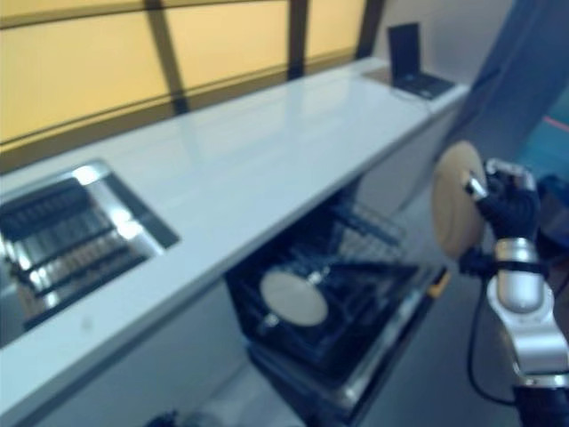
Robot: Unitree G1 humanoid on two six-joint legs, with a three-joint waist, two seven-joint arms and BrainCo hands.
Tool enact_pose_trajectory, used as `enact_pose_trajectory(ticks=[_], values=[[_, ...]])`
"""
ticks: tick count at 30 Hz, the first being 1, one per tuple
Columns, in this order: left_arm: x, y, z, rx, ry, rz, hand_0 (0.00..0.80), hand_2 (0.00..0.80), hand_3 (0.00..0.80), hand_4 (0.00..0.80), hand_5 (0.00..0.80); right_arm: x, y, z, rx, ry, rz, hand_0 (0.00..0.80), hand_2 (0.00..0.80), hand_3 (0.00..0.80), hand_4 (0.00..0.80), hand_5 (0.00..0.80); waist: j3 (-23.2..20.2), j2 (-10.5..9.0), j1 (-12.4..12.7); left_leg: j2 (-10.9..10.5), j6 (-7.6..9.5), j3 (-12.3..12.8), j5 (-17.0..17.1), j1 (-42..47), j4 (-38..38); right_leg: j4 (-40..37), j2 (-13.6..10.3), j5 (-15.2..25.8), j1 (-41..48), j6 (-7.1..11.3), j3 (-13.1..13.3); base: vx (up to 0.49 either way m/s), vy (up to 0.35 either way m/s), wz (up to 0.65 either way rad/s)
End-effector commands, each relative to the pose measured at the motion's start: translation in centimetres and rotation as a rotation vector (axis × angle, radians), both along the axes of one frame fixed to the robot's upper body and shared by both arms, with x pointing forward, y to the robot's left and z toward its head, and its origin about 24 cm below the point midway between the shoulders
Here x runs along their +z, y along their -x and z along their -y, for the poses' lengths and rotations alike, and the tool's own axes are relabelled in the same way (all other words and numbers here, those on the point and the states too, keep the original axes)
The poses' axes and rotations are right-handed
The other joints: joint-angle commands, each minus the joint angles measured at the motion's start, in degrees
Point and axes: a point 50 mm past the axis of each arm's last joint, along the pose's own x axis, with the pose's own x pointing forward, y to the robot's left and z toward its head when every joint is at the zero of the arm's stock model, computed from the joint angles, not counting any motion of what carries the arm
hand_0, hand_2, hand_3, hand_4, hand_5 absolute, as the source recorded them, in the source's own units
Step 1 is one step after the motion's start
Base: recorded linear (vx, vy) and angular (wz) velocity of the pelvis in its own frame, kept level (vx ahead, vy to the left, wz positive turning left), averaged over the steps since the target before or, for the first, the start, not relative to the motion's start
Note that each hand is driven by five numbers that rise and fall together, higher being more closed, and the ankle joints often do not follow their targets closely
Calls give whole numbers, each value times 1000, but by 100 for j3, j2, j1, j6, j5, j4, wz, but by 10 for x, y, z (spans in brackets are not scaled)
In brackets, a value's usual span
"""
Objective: Take plates into dishwasher
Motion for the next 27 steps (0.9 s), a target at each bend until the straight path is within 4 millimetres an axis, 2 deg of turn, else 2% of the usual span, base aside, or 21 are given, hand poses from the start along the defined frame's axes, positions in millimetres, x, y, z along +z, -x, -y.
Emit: enact_pose_trajectory(ticks=[1,6,8,13,19,27], values=[[5,2,-19,-68,-73,-14,0,0,0,0,0,22,-2,5,70,69,4,800,800,800,800,800,-8,-183,-30,-595,818,74,-696,-306,20,152,-103,-724,83,259,200,30,-460,-4],[3,1,-11,-118,-56,-6,0,0,0,0,0,14,-11,6,96,113,-117,800,800,800,800,800,64,-222,-59,-463,685,46,-564,-320,20,303,16,-945,11,15,169,37,-455,-1],[4,-4,-8,-137,-52,11,0,0,0,0,0,14,-16,3,97,143,-130,800,800,800,800,800,140,-231,-54,-393,615,11,-490,-386,22,329,60,-989,-45,-75,178,-12,-401,4],[13,-35,-3,-190,-48,92,0,0,0,0,0,29,-30,-4,108,200,-126,800,800,800,800,800,514,-251,-79,-139,420,-96,-323,-753,202,434,130,-1033,-323,-264,128,-70,-350,12],[21,-58,4,-214,-43,161,0,0,0,0,0,47,-39,-9,127,261,-95,800,800,800,800,800,813,-180,-130,41,227,-190,-100,-963,140,512,164,-1054,-645,-376,16,-40,-197,11],[30,-77,7,-226,-43,210,0,0,0,0,0,67,-52,-22,134,324,-48,800,800,800,800,800,1041,-86,-56,99,52,-376,105,-1183,143,553,162,-1073,-948,-461,-71,-35,-96,6]])
